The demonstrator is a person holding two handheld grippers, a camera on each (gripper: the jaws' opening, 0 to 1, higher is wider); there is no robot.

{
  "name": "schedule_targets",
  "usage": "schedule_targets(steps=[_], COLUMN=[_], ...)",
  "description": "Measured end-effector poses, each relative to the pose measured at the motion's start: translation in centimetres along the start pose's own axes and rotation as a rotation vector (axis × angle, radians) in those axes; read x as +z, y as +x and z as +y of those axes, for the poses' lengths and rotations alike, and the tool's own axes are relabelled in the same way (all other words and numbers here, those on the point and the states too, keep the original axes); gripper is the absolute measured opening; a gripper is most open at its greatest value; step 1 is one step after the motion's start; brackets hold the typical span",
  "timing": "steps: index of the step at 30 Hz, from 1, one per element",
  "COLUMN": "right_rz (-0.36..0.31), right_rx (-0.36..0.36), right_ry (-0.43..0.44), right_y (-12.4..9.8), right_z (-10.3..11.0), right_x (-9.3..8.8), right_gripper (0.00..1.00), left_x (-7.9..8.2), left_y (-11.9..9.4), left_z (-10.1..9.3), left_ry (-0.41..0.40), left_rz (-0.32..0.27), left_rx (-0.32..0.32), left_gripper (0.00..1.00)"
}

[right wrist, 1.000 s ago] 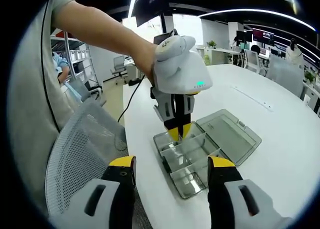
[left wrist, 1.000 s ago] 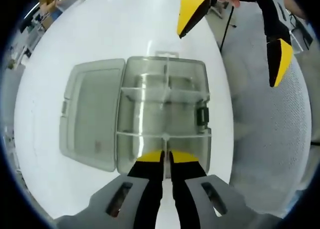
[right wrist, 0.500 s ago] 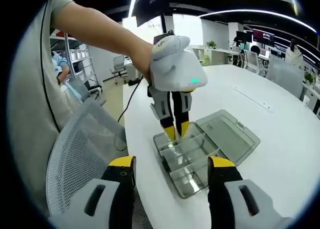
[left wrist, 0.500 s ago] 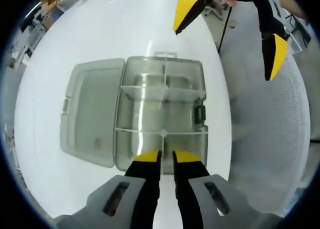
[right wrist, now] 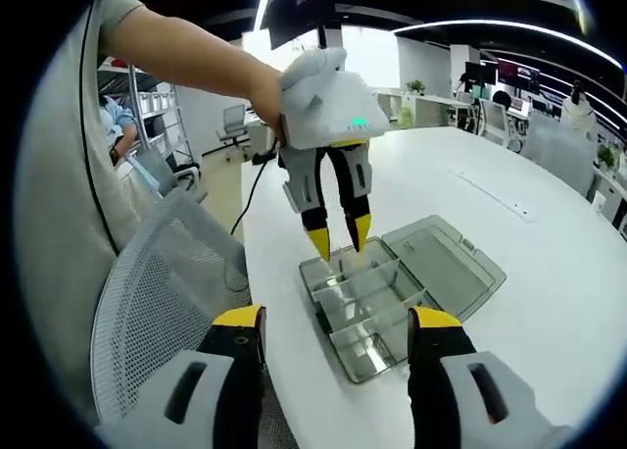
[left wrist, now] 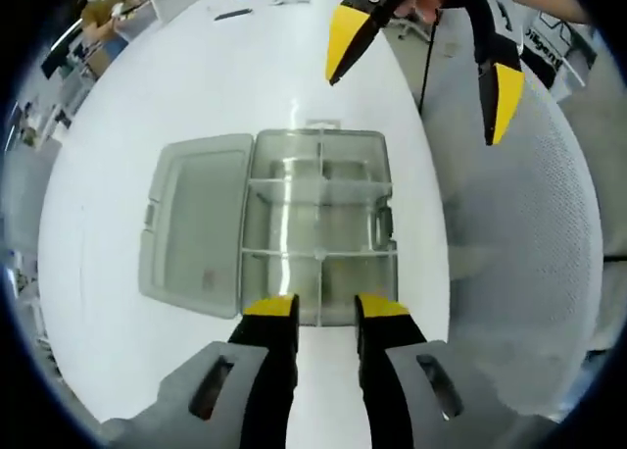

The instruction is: Insert the divider into the dual guide fixture by aligning both edges with the guide slots and pushing it downward to the bottom, including one-sided entry, uneven engagement, binding, and posture correction.

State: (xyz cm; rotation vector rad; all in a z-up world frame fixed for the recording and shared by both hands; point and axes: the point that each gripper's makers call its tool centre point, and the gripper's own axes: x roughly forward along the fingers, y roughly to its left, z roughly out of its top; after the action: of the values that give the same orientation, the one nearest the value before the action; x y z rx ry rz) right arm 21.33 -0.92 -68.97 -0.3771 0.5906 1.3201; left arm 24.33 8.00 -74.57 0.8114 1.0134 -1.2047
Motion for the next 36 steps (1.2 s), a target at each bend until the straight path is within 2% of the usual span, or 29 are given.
schedule_targets(steps=[11,17,24,36], right_rz=[0.012,0.019,0.028,0.04], right_rx=[0.002,0.002,-0.001,-0.005], right_ry=[-0.012,-0.019,-0.028,-0.039], right_y=[-0.3,-0.5,-0.8,-1.2], right_z=[-0.2,-0.3,-0.7,-1.4], right_x=[-0.4,-0.5,-0.6,-0.8], right_gripper=[0.56,0.56,0.57,0.57], left_x=[0.5,1.6,2.2,3.1], left_y=[-1.6,-2.4,-3.2,-4.4], left_z=[-1.0,-1.5,-2.0,-2.2], left_ry=[-0.002,-0.019,-0.029,-0.115], left_rz=[-0.076,-0.138,-0.207,-0.327], left_rx=[0.025,0.044,0.07,0.116], left_gripper=[0.23,0.24,0.32,0.39])
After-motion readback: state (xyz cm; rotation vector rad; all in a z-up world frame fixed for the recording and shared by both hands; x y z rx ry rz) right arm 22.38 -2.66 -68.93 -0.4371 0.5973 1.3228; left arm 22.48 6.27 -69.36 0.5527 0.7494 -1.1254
